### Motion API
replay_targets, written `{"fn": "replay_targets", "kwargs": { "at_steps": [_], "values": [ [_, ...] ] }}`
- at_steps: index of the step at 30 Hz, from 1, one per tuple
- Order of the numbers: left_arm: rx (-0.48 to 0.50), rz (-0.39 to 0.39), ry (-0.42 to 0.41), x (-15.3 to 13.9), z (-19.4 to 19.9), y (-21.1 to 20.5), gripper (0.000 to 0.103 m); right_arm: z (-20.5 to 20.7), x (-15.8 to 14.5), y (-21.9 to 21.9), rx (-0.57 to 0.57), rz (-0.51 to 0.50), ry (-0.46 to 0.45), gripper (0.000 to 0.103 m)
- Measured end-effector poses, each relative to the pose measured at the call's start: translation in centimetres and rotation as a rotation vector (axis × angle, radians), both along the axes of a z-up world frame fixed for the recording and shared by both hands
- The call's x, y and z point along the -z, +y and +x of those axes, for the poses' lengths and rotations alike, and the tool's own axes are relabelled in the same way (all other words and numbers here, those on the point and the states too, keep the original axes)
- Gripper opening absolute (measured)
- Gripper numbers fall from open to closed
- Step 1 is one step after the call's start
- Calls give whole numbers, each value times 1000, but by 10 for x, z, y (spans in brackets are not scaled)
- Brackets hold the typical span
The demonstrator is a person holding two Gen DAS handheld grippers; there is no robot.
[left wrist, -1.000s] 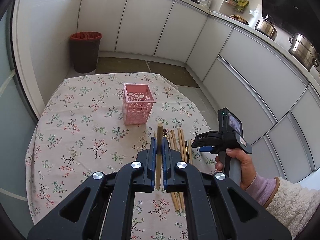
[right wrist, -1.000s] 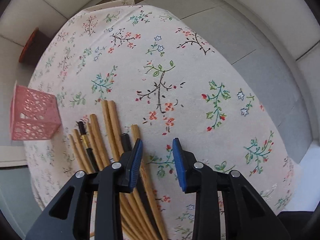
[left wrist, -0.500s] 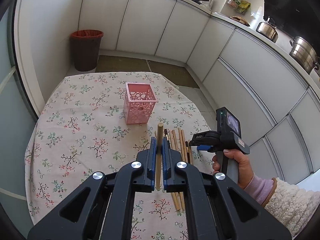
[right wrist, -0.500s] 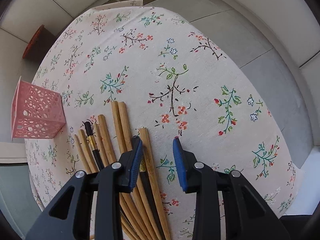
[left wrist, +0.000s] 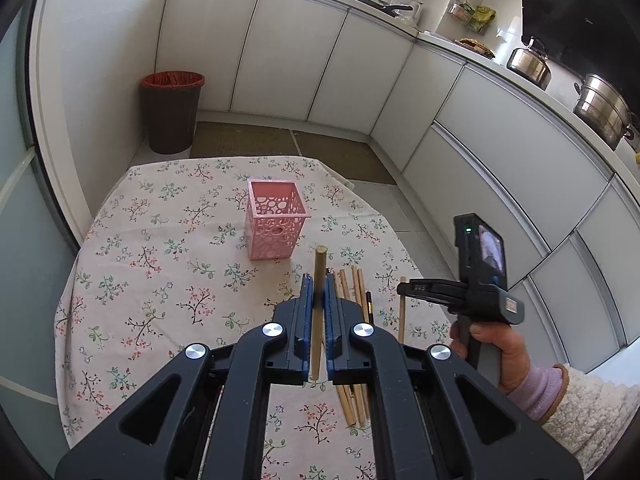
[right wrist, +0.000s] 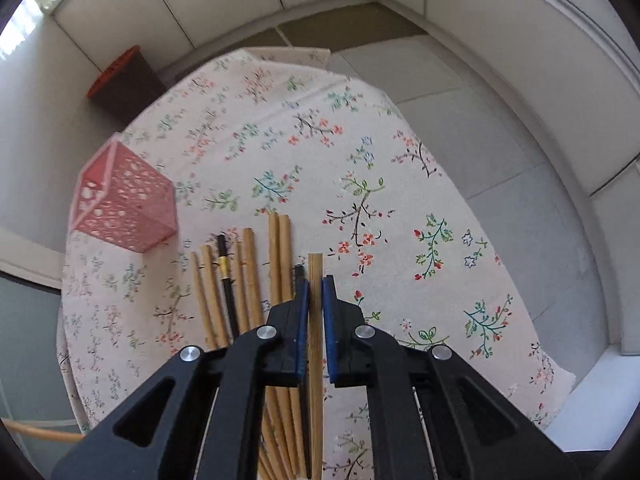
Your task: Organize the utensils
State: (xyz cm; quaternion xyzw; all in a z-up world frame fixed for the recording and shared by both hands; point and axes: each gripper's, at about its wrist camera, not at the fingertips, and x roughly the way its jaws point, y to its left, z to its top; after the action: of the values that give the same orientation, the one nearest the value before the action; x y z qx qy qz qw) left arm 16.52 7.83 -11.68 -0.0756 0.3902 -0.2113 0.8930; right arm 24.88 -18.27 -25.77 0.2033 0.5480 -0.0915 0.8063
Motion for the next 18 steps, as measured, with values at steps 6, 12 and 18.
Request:
{"fn": "replay_targets", "kwargs": {
  "at_steps": [6, 12, 18],
  "values": [
    [-14, 12, -40, -19, -2, -8, 4, -44, -89, 0, -72, 32, -206, 8],
    [-45, 39, -141, -65, 21, -18, 4, -41, -182, -1, -106, -1, -428, 8],
    [-116, 30, -263, -110, 64, -25, 4, 5, -239, -5, -86, 30, -583, 8]
  ]
}}
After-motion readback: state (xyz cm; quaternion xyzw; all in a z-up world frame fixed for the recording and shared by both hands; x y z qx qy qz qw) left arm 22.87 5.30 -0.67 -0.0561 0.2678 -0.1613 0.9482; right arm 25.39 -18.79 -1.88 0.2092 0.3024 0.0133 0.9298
